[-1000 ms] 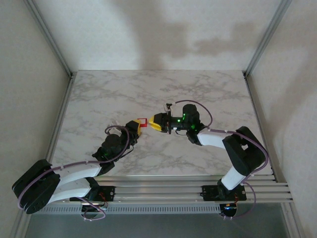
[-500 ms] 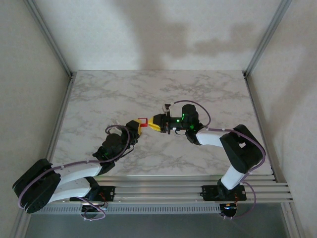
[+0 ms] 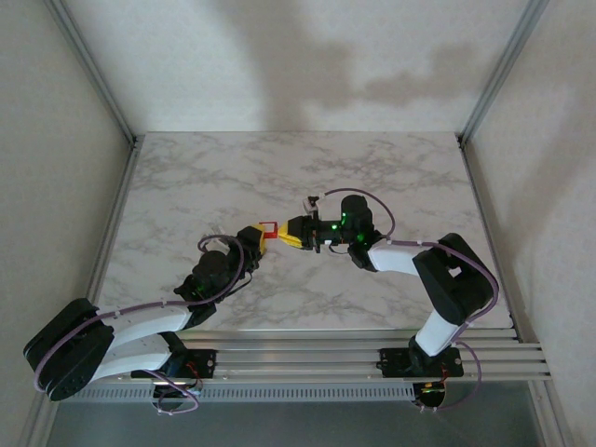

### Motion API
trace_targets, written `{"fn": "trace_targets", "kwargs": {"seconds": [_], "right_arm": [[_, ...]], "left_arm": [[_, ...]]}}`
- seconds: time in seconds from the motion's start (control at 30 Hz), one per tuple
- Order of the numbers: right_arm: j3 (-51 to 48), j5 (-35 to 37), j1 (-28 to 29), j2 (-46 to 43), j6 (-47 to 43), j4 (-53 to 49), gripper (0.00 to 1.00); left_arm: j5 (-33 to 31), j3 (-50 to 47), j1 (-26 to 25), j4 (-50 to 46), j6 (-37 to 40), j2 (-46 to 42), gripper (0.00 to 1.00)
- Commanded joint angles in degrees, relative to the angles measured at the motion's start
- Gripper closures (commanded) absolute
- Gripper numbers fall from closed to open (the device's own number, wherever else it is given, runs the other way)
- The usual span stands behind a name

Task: Lock with the key

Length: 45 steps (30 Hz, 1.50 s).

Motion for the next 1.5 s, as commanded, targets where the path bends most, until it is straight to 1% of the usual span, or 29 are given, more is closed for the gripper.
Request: {"fn": "trace_targets", "kwargs": {"seconds": [0.0, 0.4, 0.53, 0.7, 0.8, 0.9, 1.0, 1.07, 1.13, 1.47], "right_arm": [[1.73, -1.89, 0.47, 0.67, -1.07, 0.78, 0.81], [2.31, -3.35, 0.25, 1.79, -1.37, 0.75, 0.84], [2.26, -3.54, 0.16, 1.97, -1.59, 0.74, 0.89], [2.18, -3.79, -0.06, 2.06, -1.64, 0.57, 0.91], [2.26, -4.07, -0.27, 2.42, -1.79, 0.48, 0.93], [2.33, -4.34, -0.44, 2.67, -2.03, 0.43, 1.00], [2.46, -4.64, -0.50, 3.02, -2.25, 0.28, 1.00], [2.04, -2.96, -0.90, 2.40, -3.62, -2.31, 1.00], [2.23, -3.05, -1.11, 2.14, -4.94, -3.91, 1.00], [-0.01, -2.19, -2.73, 1.87, -1.61, 2.27, 1.00]], "left_arm": [[0.57, 2.03, -0.08, 0.12, 0.43, -0.39, 1.00], [1.45, 2.36, 0.12, -0.17, 0.87, -0.13, 1.00], [1.99, 2.53, 0.27, -0.59, 1.22, -0.27, 1.00], [2.15, 2.64, 0.51, -1.29, 1.53, -0.48, 1.00], [2.58, 2.73, 0.48, -1.25, 1.82, -0.30, 1.00], [2.98, 2.93, 0.52, -1.30, 2.05, 0.04, 1.00], [3.38, 2.96, 0.56, -1.31, 2.29, 0.22, 1.00], [3.68, 3.21, 0.62, -1.63, 2.71, 0.14, 1.00], [3.60, 3.41, 0.62, -2.26, 2.89, -0.07, 1.00], [3.70, 3.77, 0.71, -3.25, 3.25, -0.21, 1.00]]}}
